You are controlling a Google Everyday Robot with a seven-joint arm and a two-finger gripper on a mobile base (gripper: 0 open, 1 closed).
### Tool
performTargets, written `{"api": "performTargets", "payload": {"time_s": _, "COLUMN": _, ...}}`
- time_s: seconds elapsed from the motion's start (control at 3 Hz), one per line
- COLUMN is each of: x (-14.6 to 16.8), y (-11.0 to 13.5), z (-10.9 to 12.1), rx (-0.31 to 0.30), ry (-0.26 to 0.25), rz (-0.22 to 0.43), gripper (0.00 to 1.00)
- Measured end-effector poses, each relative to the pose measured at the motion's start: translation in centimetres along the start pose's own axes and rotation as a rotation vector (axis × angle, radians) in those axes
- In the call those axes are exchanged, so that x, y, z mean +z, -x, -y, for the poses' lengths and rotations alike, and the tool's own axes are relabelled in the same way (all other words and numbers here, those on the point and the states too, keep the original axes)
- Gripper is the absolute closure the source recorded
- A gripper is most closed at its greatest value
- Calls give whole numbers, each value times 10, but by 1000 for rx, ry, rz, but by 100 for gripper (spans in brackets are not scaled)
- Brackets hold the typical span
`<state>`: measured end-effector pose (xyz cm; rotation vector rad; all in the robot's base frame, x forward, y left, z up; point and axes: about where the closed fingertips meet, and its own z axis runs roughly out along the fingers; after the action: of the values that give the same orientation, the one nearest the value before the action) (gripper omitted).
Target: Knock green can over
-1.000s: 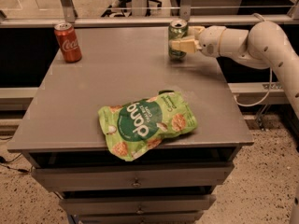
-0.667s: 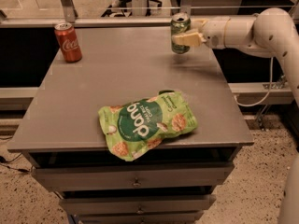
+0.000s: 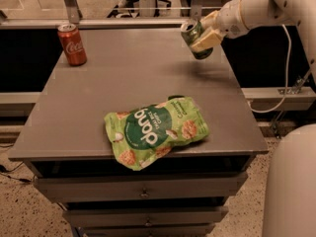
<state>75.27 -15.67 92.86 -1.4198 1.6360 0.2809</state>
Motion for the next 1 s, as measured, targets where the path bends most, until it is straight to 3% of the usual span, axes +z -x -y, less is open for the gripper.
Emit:
{"api": "performTargets", "payload": {"time_s": 0.33, "x": -1, "y": -4, "z": -13, "rx": -147, "ry": 72, "rz": -141, "gripper": 100}}
{"api": "performTargets", "payload": {"time_s": 1.0, "x": 13, "y": 1, "z": -45, "rx": -431, "ry": 246, "rz": -276, "gripper": 100}}
